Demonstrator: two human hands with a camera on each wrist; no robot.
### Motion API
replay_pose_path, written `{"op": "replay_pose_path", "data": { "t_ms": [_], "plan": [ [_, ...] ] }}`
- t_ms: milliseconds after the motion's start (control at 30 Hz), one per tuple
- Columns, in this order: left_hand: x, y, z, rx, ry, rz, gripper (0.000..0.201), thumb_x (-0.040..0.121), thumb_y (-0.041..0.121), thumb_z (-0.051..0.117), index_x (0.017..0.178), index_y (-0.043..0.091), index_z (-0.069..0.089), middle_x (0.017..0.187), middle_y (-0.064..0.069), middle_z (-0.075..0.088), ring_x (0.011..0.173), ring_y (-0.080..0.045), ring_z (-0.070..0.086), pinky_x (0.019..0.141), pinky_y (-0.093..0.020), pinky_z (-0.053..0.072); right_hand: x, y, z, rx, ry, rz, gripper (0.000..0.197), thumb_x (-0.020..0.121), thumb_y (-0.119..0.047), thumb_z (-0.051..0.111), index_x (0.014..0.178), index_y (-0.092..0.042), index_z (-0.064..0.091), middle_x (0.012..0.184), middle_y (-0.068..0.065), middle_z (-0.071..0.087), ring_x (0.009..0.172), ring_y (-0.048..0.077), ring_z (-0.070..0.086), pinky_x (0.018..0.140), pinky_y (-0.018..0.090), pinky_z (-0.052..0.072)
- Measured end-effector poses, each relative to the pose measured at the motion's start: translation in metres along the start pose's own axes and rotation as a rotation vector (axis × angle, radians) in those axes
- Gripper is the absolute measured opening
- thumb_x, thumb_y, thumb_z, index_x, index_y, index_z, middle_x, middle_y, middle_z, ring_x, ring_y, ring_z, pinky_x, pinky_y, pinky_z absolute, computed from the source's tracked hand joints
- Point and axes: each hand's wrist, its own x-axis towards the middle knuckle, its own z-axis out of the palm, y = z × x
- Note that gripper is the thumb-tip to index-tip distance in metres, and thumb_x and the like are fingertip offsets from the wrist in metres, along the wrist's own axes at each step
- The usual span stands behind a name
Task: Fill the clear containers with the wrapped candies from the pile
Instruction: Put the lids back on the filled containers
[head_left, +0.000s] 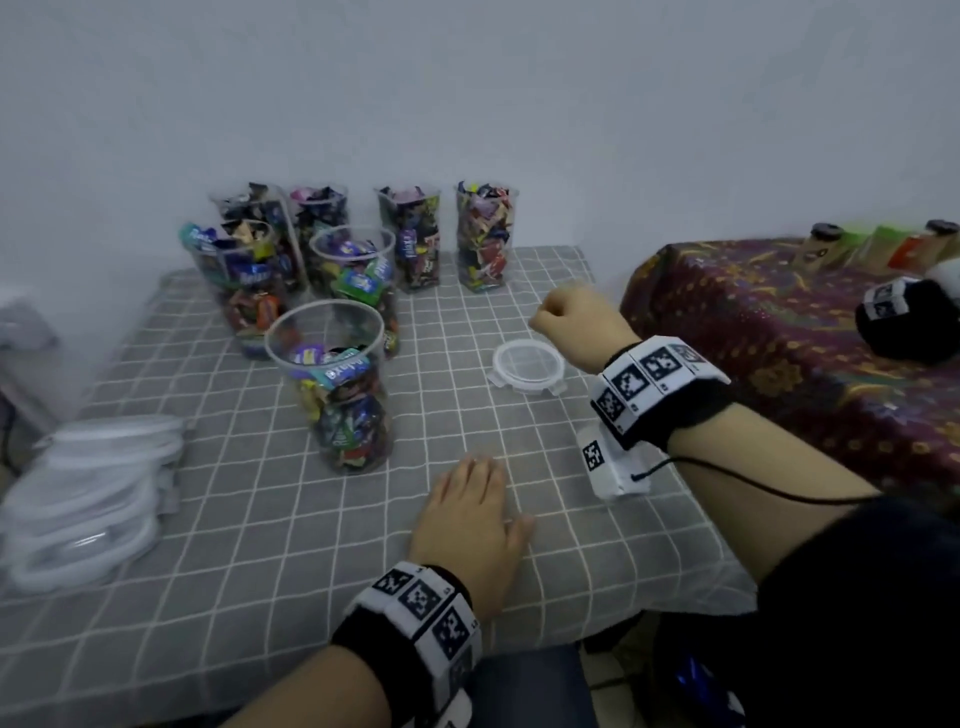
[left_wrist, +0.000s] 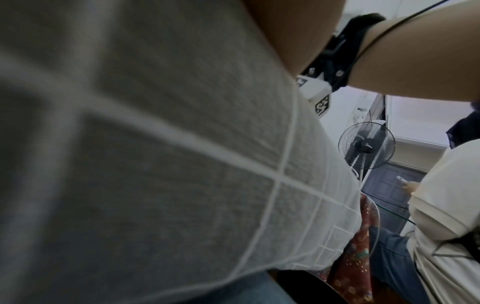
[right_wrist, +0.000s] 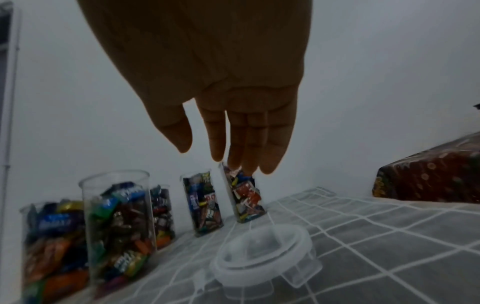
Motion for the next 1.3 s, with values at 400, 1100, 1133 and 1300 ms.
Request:
{"op": "replay_pose_path", "data": {
  "t_ms": [400, 1100, 1133, 1300],
  "plan": [
    [-0.014, -0.034, -0.006, -0.046, 0.068, -0.160, 0.060, 0.079, 0.050, 0.032, 0.109, 0.016, 0.071, 0.115, 0.000, 0.068, 0.104, -0.014, 0.065, 0.090, -0.034, 0.049, 0.045, -0.009, 0.055, -0.575, -0.454, 0.151, 0.066, 0.088, -0.037, 0.058, 0.143, -0.017, 0.030, 0.142, 0.014, 0.039, 0.125, 0.036, 0.045, 0.100, 0.048, 0.041],
    [-0.030, -0.053, -0.011, -0.017, 0.006, -0.111, 0.093, 0.070, 0.055, -0.010, 0.150, 0.012, 0.012, 0.159, -0.004, 0.009, 0.146, -0.016, 0.007, 0.111, -0.032, -0.007, -0.005, -0.115, 0.012, 0.222, -0.302, -0.306, 0.082, 0.067, -0.038, 0.067, 0.141, -0.029, 0.032, 0.130, 0.001, 0.032, 0.122, 0.017, 0.034, 0.102, 0.037, 0.033],
    [-0.031, -0.054, -0.012, -0.032, 0.005, -0.116, 0.094, 0.068, 0.055, -0.014, 0.151, 0.013, 0.003, 0.159, -0.003, 0.000, 0.146, -0.015, -0.002, 0.109, -0.031, -0.012, -0.008, -0.124, 0.010, 0.183, -0.305, -0.348, 0.080, 0.072, -0.036, 0.068, 0.142, -0.028, 0.031, 0.132, 0.001, 0.031, 0.125, 0.018, 0.033, 0.100, 0.036, 0.032],
    [-0.041, -0.061, -0.017, -0.033, -0.020, -0.190, 0.068, 0.095, 0.051, 0.009, 0.151, 0.014, -0.002, 0.159, -0.001, -0.005, 0.146, -0.014, -0.005, 0.112, -0.030, -0.011, -0.020, -0.155, 0.016, -0.143, -0.404, -0.472, 0.093, 0.059, -0.048, 0.052, 0.145, -0.028, 0.025, 0.142, 0.002, 0.024, 0.132, 0.024, 0.022, 0.106, 0.045, 0.029]
  ]
}}
